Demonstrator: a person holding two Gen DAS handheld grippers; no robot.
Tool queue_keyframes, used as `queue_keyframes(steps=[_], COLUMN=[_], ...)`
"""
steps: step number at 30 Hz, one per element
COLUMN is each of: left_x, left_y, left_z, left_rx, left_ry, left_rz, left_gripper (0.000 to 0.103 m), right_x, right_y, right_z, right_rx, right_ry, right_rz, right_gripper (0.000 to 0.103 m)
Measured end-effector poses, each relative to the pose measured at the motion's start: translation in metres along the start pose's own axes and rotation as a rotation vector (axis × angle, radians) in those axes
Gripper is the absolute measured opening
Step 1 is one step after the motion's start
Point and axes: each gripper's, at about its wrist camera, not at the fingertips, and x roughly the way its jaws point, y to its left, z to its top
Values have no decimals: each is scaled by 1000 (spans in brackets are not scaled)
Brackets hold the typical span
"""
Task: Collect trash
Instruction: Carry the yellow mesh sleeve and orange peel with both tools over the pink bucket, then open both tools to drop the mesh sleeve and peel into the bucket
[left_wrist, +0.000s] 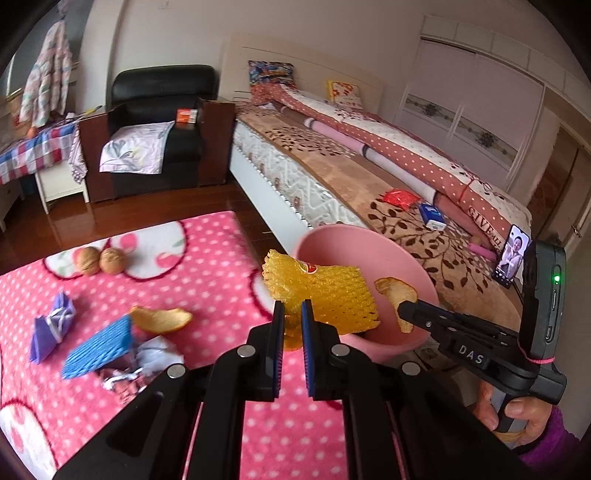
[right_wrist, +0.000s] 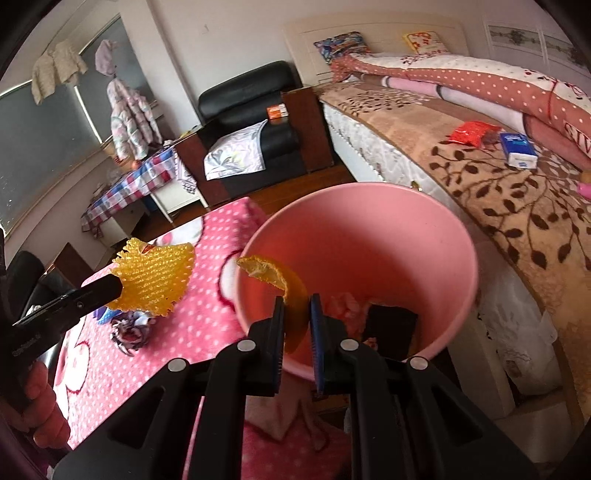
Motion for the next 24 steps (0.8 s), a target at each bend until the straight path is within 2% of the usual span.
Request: queue_keyframes(steps=[14,21,24], left_x=[52,63,62], left_y=[-30,-41,-44], left_z=[4,3,2], left_rx=[76,93,96], left_ry=[75,91,92], left_rz=[-14,-31,-41], left_gripper=[8,9,13], right_x=[11,12,12], right_y=[-28,-31,-33], right_z=[1,-2,-2], right_rx=[68,79,83], right_ry=[12,14,14], right_rz=[-65,-74,-76], right_gripper=[13,13,13])
